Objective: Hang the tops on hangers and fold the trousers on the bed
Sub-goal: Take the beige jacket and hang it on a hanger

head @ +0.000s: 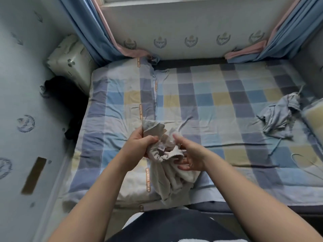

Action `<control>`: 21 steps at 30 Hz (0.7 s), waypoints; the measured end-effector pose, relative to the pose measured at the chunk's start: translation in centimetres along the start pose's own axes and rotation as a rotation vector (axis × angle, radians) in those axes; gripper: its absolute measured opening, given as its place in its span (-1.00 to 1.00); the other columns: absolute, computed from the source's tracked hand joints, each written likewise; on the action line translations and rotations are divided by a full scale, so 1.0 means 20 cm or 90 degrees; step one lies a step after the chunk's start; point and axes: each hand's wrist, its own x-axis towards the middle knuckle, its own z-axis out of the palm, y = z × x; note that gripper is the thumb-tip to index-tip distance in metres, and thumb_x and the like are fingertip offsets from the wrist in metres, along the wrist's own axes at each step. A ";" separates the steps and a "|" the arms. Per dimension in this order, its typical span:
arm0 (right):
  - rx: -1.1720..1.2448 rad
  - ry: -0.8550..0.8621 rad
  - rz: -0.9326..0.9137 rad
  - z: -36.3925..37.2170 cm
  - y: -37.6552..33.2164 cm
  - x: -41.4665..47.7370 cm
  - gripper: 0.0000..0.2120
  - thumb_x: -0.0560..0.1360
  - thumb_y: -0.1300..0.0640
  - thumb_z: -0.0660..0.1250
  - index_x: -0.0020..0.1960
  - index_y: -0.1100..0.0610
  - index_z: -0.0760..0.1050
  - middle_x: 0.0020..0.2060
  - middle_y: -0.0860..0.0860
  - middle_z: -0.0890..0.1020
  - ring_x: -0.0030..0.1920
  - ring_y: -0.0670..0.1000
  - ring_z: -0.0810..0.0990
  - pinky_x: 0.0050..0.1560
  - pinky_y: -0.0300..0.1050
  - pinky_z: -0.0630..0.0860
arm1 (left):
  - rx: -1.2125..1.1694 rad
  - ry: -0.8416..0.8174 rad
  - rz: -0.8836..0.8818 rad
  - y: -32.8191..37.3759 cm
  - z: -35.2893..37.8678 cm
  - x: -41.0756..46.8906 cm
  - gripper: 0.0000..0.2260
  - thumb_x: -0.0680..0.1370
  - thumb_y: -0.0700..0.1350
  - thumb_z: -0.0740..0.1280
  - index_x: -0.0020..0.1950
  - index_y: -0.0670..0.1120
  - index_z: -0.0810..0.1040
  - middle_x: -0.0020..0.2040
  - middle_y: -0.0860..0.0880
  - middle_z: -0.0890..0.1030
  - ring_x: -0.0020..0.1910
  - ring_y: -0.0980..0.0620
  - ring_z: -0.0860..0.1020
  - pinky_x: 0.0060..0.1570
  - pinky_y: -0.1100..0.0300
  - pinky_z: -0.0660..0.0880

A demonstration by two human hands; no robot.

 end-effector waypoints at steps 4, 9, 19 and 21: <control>0.001 0.114 -0.056 0.15 0.11 0.10 -0.81 0.50 0.10 0.45 0.08 0.13 0.59 -0.08 0.10 0.60 -0.09 0.09 0.57 -0.06 -0.04 0.53 | 0.097 -0.010 0.008 0.00 -0.15 0.00 -0.82 0.45 -0.17 0.39 0.05 -0.04 0.62 -0.17 -0.02 0.71 -0.24 -0.02 0.68 -0.38 0.11 0.60; 0.129 0.366 -0.197 0.25 0.28 0.14 -0.79 0.47 0.13 0.41 0.07 0.19 0.63 -0.15 0.07 0.69 -0.13 0.06 0.65 -0.21 -0.11 0.52 | 0.185 0.100 0.002 -0.09 -0.43 0.10 -0.86 0.58 -0.30 0.35 -0.01 -0.08 0.64 -0.17 -0.12 0.69 -0.23 -0.10 0.69 -0.31 0.03 0.66; 0.562 0.560 -0.330 0.41 0.78 -0.26 -0.85 0.49 0.20 0.33 0.02 0.19 0.61 -0.27 0.07 0.69 -0.31 0.02 0.66 -0.37 -0.14 0.54 | 0.019 -0.182 -0.278 -0.22 -0.31 0.27 -0.91 0.54 -0.29 0.26 -0.02 -0.18 0.54 -0.17 -0.17 0.62 -0.22 -0.08 0.64 -0.16 0.03 0.62; 0.595 0.645 -0.373 0.41 0.88 -0.44 -0.84 0.49 0.22 0.34 0.04 0.21 0.62 -0.23 0.10 0.68 -0.26 0.04 0.66 -0.30 -0.12 0.54 | 0.084 -0.285 -0.245 -0.21 -0.13 0.20 -0.94 0.55 -0.25 0.32 -0.02 -0.17 0.59 -0.24 -0.13 0.65 -0.30 -0.02 0.65 -0.33 0.12 0.60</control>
